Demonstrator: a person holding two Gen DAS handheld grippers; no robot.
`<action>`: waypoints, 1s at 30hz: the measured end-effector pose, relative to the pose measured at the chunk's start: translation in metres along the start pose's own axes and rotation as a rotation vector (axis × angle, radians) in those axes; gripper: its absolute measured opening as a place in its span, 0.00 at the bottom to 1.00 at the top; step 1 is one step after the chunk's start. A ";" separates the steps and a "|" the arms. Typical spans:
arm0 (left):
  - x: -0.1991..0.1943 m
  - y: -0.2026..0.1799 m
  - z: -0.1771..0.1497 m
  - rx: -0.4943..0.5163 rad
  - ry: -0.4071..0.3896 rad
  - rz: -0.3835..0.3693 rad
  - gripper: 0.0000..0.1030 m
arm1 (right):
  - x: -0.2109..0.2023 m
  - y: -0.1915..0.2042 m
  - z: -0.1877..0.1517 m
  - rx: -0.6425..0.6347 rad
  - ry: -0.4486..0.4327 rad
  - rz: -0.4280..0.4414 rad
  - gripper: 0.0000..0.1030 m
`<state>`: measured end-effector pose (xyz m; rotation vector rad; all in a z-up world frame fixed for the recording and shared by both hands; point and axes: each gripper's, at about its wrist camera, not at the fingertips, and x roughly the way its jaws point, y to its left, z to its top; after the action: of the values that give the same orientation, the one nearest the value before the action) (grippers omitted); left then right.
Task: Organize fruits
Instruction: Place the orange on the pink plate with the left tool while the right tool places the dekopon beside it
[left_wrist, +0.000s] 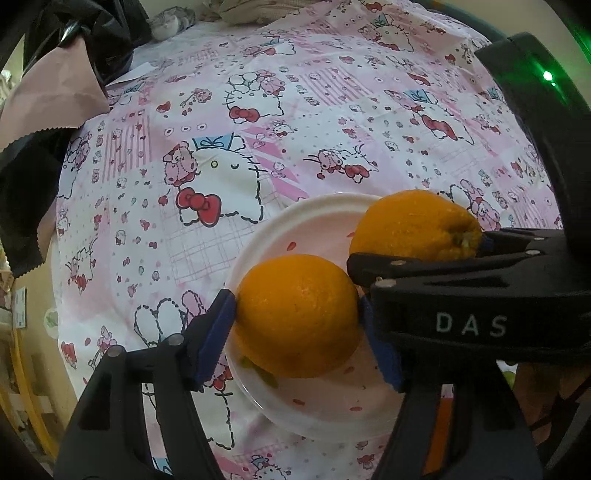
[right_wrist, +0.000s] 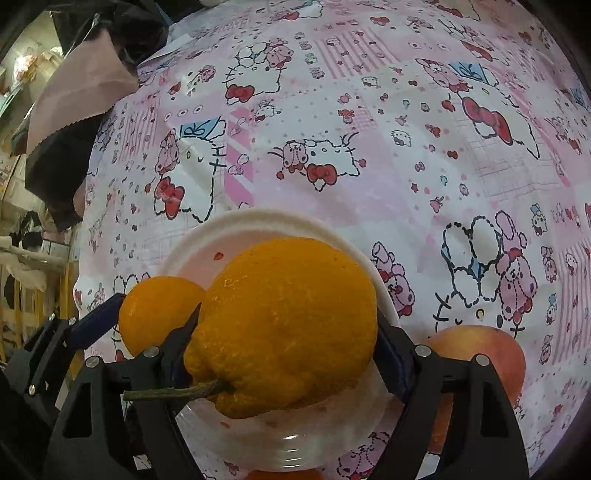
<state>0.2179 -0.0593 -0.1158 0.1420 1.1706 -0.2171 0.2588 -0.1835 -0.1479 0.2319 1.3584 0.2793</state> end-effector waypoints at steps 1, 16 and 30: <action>-0.001 0.000 0.000 0.006 -0.001 0.005 0.65 | 0.001 0.000 0.001 0.001 0.005 0.002 0.82; -0.011 -0.004 -0.004 0.017 -0.005 0.004 0.76 | -0.034 0.003 0.009 -0.010 -0.074 0.088 0.90; -0.084 0.010 -0.021 -0.112 -0.109 -0.037 0.76 | -0.122 -0.025 -0.022 0.037 -0.214 0.139 0.90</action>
<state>0.1703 -0.0365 -0.0465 0.0099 1.0745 -0.1895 0.2160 -0.2474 -0.0476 0.3773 1.1378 0.3364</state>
